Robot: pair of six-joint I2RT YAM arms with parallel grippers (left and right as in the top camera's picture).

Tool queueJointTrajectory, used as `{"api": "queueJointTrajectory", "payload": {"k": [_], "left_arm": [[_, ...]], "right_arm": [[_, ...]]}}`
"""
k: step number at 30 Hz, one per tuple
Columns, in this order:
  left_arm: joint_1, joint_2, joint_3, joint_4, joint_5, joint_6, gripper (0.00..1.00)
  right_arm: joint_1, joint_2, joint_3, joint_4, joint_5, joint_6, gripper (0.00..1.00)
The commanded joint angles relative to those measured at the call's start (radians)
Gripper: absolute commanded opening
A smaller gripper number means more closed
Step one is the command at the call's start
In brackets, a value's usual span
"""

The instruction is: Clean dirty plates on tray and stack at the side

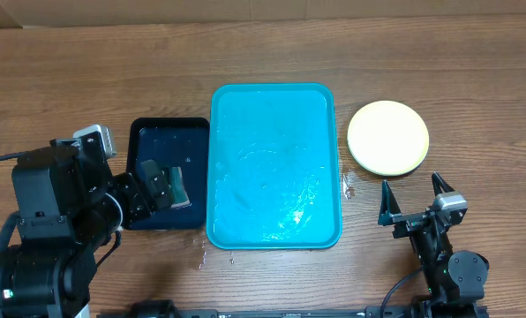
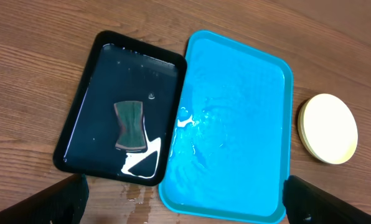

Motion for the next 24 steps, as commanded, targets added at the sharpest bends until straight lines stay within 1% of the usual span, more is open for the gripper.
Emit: {"api": "queueJointTrajectory", "payload": {"k": [1,16,24], "left_arm": [[0.0,0.0,0.013,0.0,0.008,0.008,1.0],[-0.002,-0.005,0.005,-0.002,0.008,0.008,1.0],[-0.007,-0.105,-0.034,-0.004,0.008,0.008,1.0]], "right_arm": [[-0.003,-0.01,-0.011,0.006,0.006,-0.004,1.0],[-0.003,-0.01,-0.011,0.006,0.006,-0.004,1.0],[-0.003,-0.01,-0.01,0.006,0.006,-0.004,1.0]]}}
